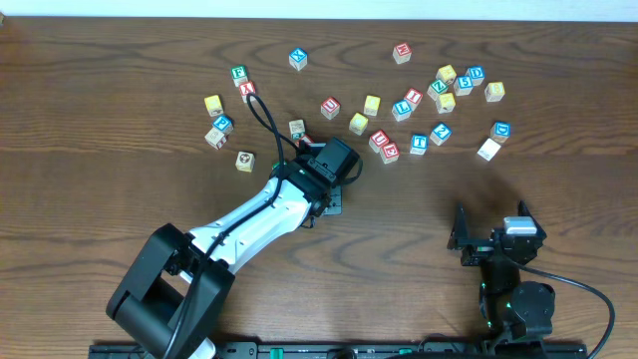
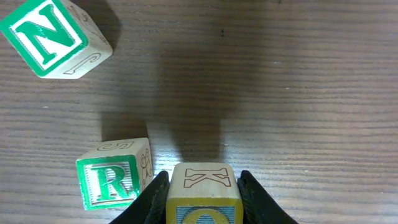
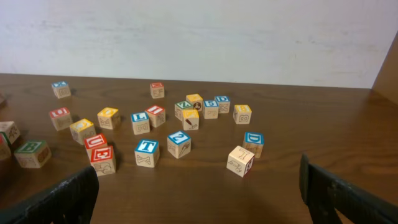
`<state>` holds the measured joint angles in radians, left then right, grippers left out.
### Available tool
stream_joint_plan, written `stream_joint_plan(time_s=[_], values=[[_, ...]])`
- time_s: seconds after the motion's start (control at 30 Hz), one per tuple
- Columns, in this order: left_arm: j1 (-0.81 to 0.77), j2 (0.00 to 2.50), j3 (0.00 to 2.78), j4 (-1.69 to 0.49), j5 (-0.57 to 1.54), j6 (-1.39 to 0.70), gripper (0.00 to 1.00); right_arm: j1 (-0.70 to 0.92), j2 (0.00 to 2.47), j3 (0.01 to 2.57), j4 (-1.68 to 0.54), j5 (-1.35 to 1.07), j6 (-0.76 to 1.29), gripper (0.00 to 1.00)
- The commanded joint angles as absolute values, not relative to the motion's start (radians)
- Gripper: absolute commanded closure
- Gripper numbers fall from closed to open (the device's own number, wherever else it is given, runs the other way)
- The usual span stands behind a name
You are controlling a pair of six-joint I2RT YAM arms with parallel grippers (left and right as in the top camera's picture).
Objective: Spell out ROBOT
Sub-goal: 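Carry the yellow O block toward the R block, then lower the yellow O block beside the right side of the R block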
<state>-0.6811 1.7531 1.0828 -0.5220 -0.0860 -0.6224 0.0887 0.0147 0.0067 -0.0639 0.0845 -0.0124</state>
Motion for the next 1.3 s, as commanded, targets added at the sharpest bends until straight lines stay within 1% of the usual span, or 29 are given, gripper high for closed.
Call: stream_joint_plan(time_s=[0.0, 1.27], values=[[-0.68, 1.78, 1.068, -0.518, -0.117, -0.654, 0.92, 0.082, 0.011, 0.006, -0.068, 0.083, -0.024, 0.01], [-0.68, 1.796, 1.05, -0.488, -0.151, -0.671, 0.92, 0.082, 0.011, 0.006, -0.068, 0.083, -0.024, 0.01]])
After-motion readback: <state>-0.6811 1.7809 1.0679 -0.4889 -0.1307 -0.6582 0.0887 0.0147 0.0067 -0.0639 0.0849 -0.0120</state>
